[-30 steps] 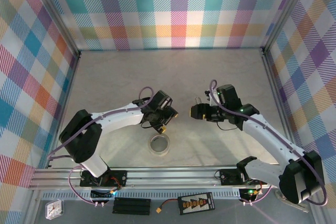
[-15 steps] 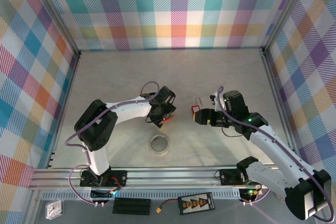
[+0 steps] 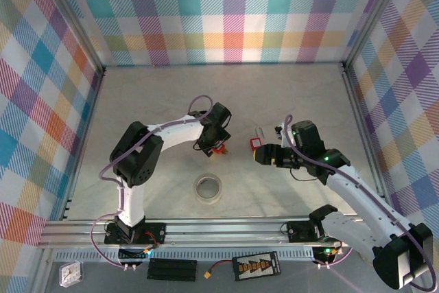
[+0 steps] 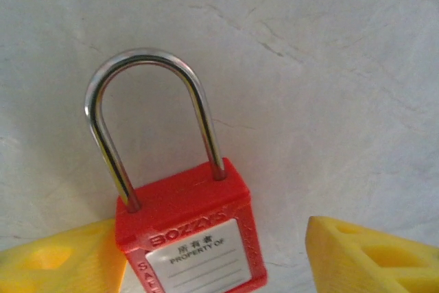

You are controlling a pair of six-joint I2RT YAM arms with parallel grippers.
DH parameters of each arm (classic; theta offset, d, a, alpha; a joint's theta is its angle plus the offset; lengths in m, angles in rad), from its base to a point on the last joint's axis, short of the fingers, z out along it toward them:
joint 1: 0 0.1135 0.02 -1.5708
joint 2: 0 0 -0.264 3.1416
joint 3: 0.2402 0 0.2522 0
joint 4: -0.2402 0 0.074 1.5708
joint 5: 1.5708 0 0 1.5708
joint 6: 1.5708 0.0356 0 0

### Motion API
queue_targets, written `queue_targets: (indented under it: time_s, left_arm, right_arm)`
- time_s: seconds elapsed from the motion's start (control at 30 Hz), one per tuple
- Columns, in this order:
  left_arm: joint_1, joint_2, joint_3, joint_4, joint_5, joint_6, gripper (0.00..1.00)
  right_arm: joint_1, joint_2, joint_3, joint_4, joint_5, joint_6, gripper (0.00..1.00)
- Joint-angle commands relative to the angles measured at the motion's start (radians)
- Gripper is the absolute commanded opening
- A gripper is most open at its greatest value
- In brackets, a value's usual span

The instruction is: Unlock with the key

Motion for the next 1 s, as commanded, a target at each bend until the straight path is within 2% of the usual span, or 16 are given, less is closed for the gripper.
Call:
queue_targets:
  time_s: [0.0, 0.17, 0.4, 0.47, 0.53, 0.73, 0.9, 0.97]
  left_arm:
    - [0.005, 0.067, 0.046, -0.068, 0.058, 0.085, 0.62]
    - [0.006, 0.1, 0.064, -0.133, 0.074, 0.15, 0.55]
    - [-0.012, 0.152, 0.082, -0.115, 0.142, 0.191, 0.38]
    - [-0.012, 0.132, 0.035, -0.035, 0.183, 0.171, 0.3]
    - [-0.012, 0.085, -0.014, 0.047, 0.198, 0.148, 0.27]
    - [-0.012, -0.136, -0.199, 0.442, 0.226, 0.018, 0.12]
    - [-0.006, -0.27, -0.245, 0.59, 0.24, -0.023, 0.03]
    - [-0.006, -0.307, -0.253, 0.601, 0.237, -0.032, 0.02]
  right_arm:
    - [0.002, -0.008, -0.012, 0.008, 0.0, 0.006, 0.7]
    - [0.002, 0.003, -0.008, 0.017, -0.004, 0.008, 0.7]
    - [0.002, 0.03, -0.012, 0.042, -0.021, 0.009, 0.7]
    - [0.002, 0.041, -0.021, 0.065, -0.036, 0.022, 0.7]
    - [0.001, 0.051, -0.04, 0.104, -0.054, 0.041, 0.7]
    - [0.002, 0.112, -0.062, 0.303, -0.145, 0.135, 0.7]
    - [0.002, 0.217, -0.034, 0.441, -0.183, 0.205, 0.69]
    - [0.002, 0.249, -0.028, 0.49, -0.192, 0.217, 0.67]
